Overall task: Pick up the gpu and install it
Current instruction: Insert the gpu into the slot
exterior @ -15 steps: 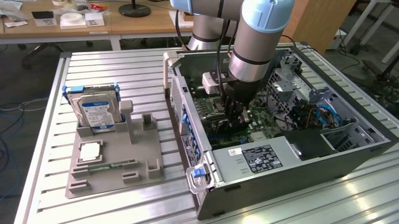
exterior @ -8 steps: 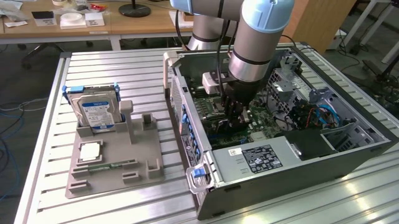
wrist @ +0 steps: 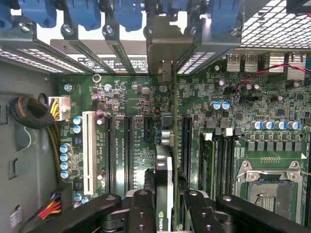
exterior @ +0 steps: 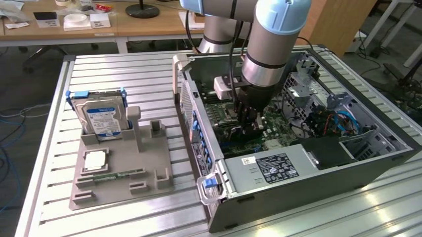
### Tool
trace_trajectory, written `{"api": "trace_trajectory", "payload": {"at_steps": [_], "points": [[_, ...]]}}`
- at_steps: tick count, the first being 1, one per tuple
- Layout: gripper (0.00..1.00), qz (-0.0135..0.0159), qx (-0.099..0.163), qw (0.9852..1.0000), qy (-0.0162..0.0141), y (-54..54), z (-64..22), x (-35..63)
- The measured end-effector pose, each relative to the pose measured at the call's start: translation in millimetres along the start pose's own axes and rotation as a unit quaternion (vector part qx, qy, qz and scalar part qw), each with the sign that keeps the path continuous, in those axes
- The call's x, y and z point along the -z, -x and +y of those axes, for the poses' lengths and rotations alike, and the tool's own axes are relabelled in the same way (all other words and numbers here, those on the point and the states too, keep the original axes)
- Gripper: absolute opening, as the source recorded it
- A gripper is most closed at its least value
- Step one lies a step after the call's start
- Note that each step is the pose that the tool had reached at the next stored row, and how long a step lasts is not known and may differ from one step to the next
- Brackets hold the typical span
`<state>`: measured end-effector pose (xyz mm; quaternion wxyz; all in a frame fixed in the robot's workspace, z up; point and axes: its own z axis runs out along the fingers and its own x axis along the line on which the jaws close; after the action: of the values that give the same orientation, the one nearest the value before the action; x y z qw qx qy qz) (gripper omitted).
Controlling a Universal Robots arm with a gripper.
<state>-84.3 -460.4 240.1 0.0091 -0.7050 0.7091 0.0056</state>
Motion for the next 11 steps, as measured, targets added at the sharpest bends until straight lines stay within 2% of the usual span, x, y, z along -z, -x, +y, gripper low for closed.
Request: {"api": "trace_trajectory", "payload": {"at_steps": [1, 2, 3, 4, 11], "points": [[0.28, 0.0, 0.0, 1.0, -0.0001, 0.0, 0.0, -0.2], [0.34, 0.0002, 0.0, 1.0, -0.0001, 0.0, -0.1, -0.1], [0.34, 0.0004, 0.0, 1.0, 0.0, 0.0, 0.0, 0.1], [0.4, 0.0006, 0.0, 1.0, 0.0001, -0.1, 0.0, 0.3], [0.4, 0.0007, 0.0, 1.0, 0.0002, -0.1, 0.0, 0.6]]}}
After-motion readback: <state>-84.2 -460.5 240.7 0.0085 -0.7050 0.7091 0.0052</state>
